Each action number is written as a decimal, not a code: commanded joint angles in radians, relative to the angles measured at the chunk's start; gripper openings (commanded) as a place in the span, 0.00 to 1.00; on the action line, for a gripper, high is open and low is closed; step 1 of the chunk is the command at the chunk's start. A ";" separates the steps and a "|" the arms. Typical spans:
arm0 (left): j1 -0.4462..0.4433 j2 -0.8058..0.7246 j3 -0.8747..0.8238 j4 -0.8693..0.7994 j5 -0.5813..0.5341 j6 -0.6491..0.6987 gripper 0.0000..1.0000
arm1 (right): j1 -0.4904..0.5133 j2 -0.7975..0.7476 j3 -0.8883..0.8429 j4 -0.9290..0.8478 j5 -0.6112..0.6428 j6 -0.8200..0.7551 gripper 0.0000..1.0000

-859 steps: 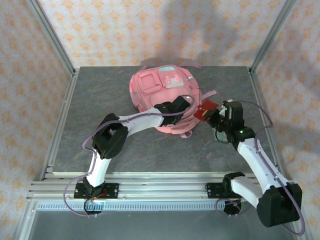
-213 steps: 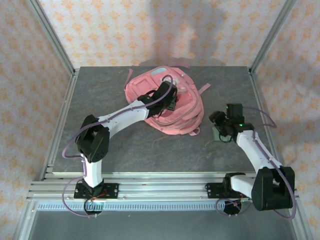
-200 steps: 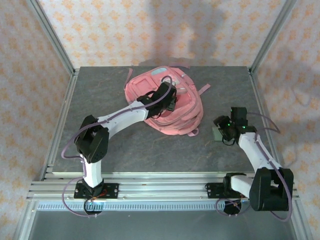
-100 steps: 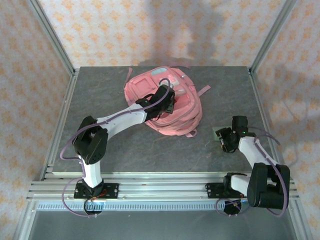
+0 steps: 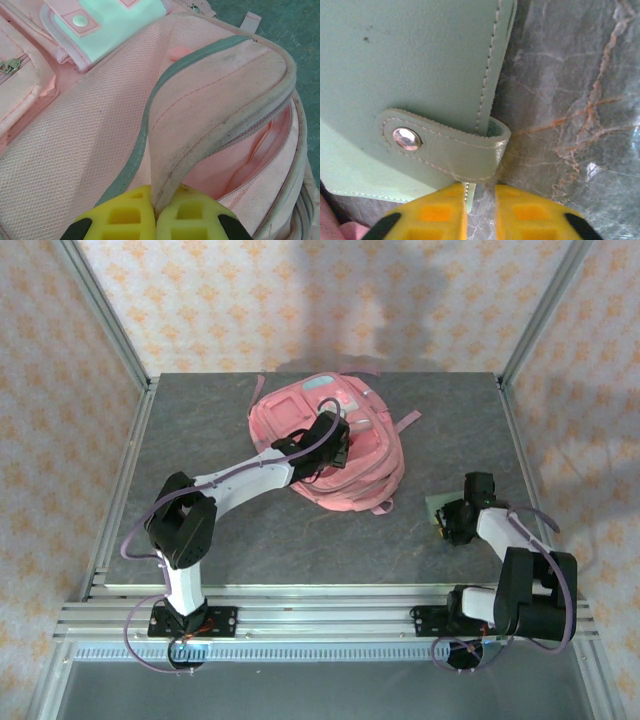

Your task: Pack the student bag

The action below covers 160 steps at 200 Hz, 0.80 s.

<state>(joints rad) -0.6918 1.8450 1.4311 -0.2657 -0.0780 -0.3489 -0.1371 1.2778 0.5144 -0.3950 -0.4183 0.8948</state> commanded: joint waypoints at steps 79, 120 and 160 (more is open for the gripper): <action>0.006 -0.031 -0.024 -0.007 -0.010 -0.032 0.00 | 0.011 0.025 0.027 0.125 0.150 -0.165 0.00; 0.006 -0.036 -0.027 -0.007 -0.008 -0.035 0.00 | 0.012 0.048 0.092 0.094 0.150 -0.207 0.17; 0.006 -0.032 -0.029 -0.004 -0.002 -0.037 0.00 | 0.012 0.090 0.089 0.153 0.074 -0.192 0.33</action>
<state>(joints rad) -0.6918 1.8450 1.4220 -0.2565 -0.0593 -0.3672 -0.1253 1.3407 0.5915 -0.2481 -0.3290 0.7078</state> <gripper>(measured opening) 0.043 0.321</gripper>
